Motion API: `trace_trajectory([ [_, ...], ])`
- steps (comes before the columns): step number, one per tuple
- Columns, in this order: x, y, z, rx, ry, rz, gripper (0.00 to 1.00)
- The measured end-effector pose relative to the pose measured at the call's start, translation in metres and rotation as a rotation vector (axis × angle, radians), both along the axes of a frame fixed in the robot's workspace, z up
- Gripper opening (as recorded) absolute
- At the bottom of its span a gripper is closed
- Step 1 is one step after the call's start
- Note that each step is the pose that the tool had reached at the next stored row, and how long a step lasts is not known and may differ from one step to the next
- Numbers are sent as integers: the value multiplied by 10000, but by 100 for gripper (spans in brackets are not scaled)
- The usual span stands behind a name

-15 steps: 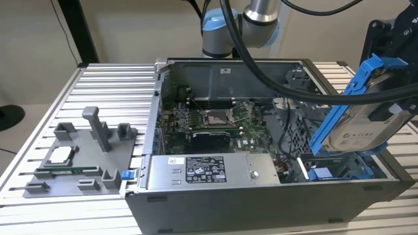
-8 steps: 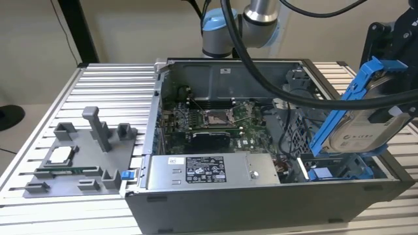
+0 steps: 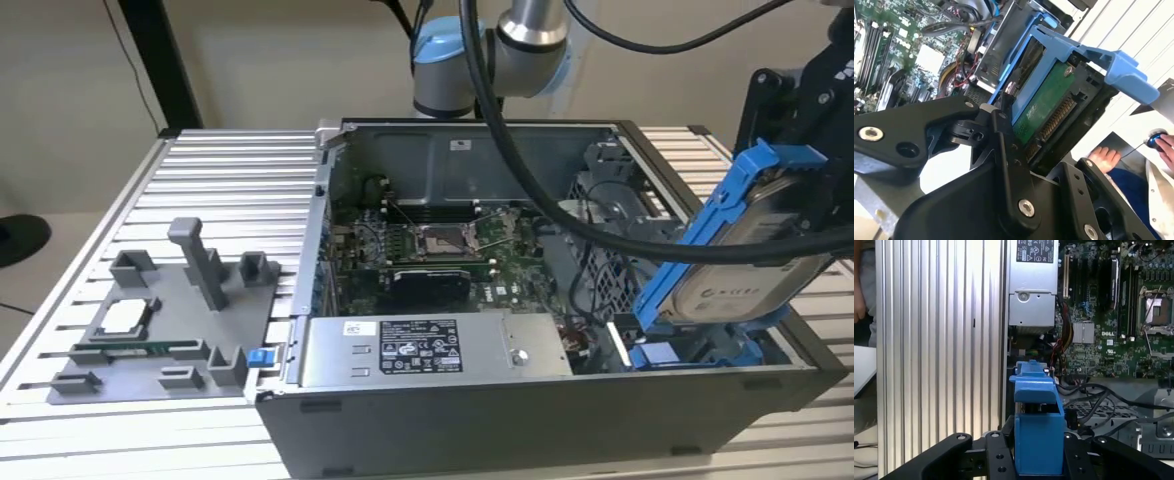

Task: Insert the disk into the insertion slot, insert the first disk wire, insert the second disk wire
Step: 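Insert the disk into the insertion slot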

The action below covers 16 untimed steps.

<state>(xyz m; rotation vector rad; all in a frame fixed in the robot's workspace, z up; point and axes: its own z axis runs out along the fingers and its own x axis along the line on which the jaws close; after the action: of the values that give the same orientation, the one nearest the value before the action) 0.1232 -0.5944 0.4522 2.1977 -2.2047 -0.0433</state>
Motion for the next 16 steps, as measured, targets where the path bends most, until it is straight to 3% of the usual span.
trace_trajectory([
  [9, 91, 2, -154, 20, 0, 0, 0],
  [16, 101, 48, -254, 126, 0, 0, 0],
])
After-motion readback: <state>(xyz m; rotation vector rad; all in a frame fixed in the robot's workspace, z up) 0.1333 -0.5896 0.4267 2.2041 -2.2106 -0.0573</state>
